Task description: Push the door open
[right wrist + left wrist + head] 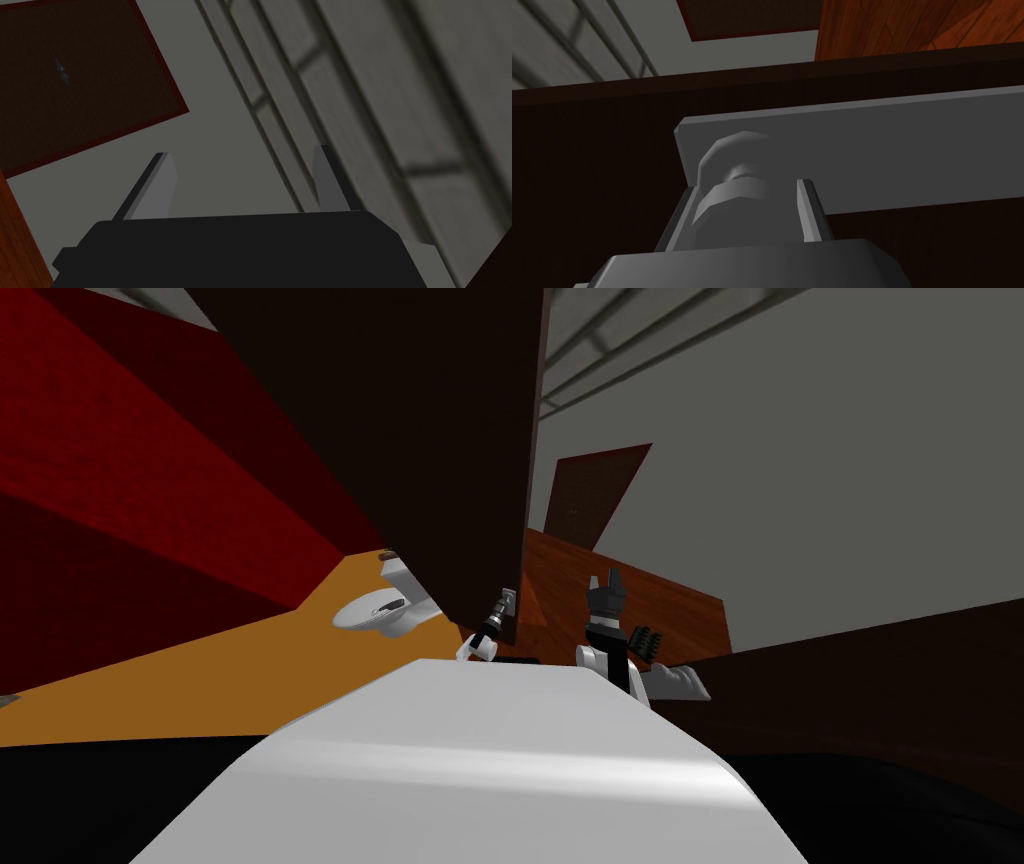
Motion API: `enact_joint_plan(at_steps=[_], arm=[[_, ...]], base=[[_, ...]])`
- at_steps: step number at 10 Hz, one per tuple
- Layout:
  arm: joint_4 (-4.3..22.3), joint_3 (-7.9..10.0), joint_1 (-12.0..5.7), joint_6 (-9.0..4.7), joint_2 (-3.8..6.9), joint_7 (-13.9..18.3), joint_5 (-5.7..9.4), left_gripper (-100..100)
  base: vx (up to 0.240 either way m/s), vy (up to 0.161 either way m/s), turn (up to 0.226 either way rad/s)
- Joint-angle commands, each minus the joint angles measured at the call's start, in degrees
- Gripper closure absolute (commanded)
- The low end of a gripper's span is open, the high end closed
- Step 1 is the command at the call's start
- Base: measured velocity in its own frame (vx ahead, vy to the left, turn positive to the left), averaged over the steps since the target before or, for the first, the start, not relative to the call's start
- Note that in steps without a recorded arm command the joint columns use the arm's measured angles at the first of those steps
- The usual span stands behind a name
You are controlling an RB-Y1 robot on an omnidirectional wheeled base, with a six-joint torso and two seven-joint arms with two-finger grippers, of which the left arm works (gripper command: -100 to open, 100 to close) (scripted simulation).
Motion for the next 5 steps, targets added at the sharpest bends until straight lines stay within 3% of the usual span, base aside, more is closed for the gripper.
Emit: enact_joint_plan(at_steps=[1, 5], arm=[[-1.1, -0.80, 1.22, -0.06, 0.78, -1.0, 0.38, 100], [-3.0, -3.73, 4.16, -0.47, 1.57, -3.7, 1.50, 100]], base=[[0.153, -0.069, 0.211], [0.195, -0.066, 0.231]])
